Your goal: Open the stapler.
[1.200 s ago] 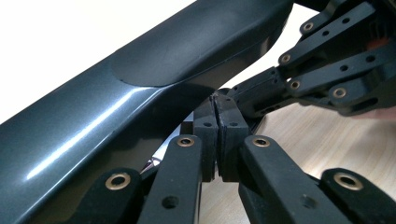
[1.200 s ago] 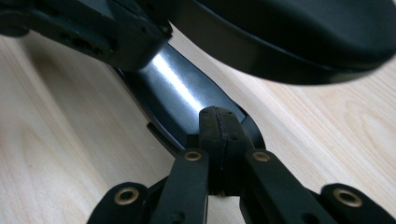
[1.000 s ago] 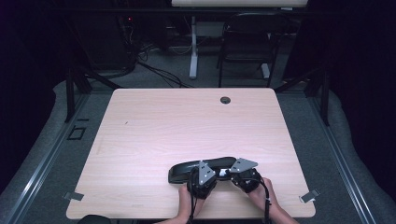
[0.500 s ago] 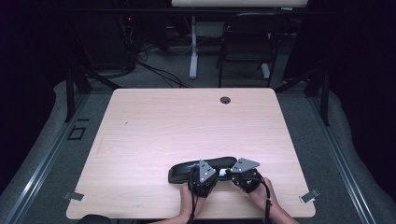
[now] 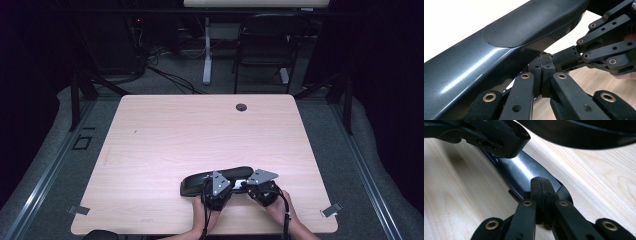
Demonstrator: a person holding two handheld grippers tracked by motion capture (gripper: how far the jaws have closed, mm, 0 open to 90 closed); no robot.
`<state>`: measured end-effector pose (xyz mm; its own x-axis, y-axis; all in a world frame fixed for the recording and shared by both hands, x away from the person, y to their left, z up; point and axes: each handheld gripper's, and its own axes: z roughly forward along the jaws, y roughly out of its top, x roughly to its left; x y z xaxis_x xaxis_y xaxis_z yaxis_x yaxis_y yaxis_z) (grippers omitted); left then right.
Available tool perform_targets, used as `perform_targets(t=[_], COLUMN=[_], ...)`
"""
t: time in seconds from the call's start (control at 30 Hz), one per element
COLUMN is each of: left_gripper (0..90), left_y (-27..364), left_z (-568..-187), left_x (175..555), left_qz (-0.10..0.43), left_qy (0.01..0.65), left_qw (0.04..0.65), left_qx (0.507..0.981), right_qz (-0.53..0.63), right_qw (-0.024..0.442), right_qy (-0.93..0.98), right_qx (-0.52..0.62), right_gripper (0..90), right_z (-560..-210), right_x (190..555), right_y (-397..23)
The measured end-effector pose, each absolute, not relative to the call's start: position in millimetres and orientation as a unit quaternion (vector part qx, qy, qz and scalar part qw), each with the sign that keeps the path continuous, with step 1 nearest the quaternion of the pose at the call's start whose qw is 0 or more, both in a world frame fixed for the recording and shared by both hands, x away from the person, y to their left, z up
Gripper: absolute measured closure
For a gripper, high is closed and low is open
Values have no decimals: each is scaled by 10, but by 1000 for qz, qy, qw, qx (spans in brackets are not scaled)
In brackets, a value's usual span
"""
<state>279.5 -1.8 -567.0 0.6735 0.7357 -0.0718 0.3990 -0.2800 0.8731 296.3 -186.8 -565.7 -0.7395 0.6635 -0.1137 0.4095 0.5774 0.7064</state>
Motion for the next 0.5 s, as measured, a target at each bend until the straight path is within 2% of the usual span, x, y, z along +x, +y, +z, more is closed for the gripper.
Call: perform_targets(t=[0.5], left_gripper=[900], left_y=[13], left_z=[-5573], left_x=[2786], left_qz=[194], left_qy=[356], left_qw=[491], left_qx=[771], right_qz=[341], right_qw=[187], right_qy=[868], right_qx=[310], right_gripper=[900], right_z=[-5657], right_x=[2965], right_y=[-1868])
